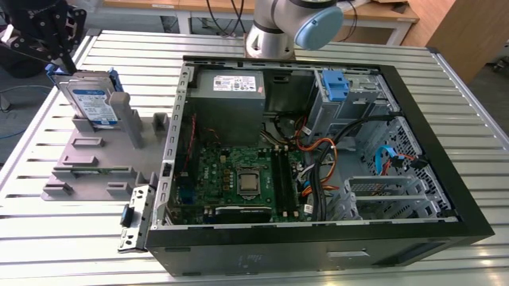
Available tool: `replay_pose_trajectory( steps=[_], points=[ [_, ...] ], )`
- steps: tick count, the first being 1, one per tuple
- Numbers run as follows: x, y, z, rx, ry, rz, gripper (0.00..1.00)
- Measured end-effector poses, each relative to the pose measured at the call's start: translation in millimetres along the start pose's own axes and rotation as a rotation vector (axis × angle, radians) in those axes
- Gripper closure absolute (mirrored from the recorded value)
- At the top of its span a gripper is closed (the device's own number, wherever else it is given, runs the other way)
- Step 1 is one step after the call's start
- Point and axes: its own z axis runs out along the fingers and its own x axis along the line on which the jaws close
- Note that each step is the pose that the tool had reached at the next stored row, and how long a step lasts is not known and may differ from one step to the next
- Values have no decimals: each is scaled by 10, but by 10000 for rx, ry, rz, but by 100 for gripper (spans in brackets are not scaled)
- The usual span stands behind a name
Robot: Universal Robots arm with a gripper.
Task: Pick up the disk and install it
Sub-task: 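Pick up the disk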
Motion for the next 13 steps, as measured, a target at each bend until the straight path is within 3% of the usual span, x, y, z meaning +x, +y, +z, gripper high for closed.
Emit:
replay_pose_trajectory(
  steps=[6, 13],
  points=[
    [0, 0, 0, 4, 55, -730, 89],
    [0, 0, 0, 4, 59, -764, 89]
  ],
)
